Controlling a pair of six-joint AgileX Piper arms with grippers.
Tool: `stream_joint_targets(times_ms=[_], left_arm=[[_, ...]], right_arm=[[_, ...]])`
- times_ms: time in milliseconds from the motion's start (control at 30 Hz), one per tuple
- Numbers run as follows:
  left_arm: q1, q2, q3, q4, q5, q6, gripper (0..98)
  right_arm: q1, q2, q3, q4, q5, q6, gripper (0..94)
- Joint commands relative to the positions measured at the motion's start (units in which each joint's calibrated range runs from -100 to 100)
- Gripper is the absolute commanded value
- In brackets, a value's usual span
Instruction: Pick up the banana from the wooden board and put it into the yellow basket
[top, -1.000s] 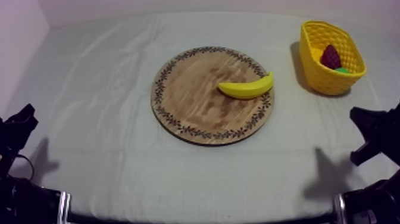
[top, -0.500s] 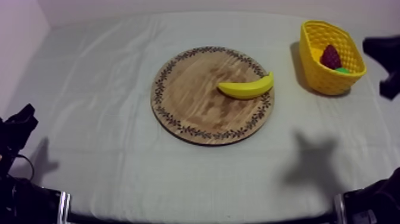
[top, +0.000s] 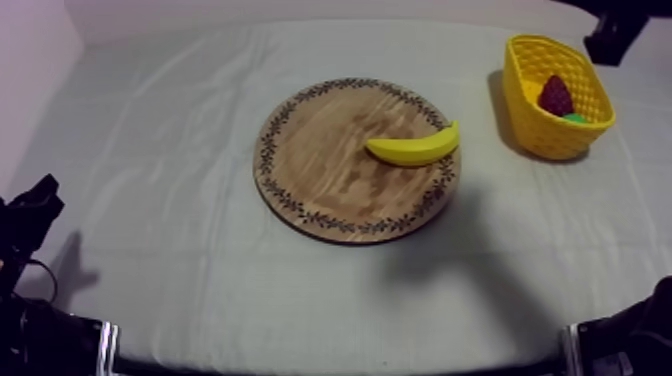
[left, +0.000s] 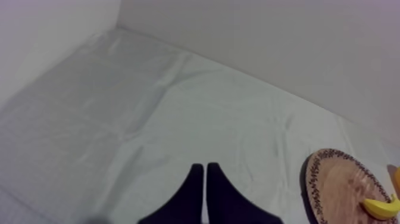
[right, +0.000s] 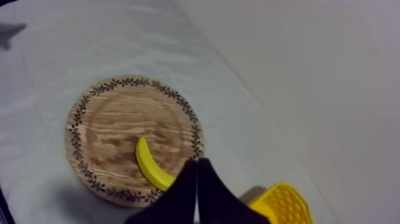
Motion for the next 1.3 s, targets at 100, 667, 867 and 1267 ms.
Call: stream_joint_targets(times_ms=[100, 667, 867, 1267], left_arm=[[0.0, 0.0, 0.0, 0.02, -0.04, -0.01, 0.1], [0.0, 0.0, 0.0, 0.02, -0.04, -0.01, 0.1], [0.0, 0.0, 0.0, 0.02, -0.04, -0.01, 0.1], [0.0, 0.0, 0.0, 0.02, -0.04, -0.01, 0.1]], right_arm=[[-0.11, 8.92, -6.63, 0.25, 3.23, 5.42, 0.8], [1.27, 25.13, -0.55, 3.55, 0.82, 13.88, 1.0], [1.1, 26.54, 3.38, 4.34, -1.39, 14.17, 1.1], [0.13, 26.88, 6.55, 3.52, -4.91, 14.4, 74.5]])
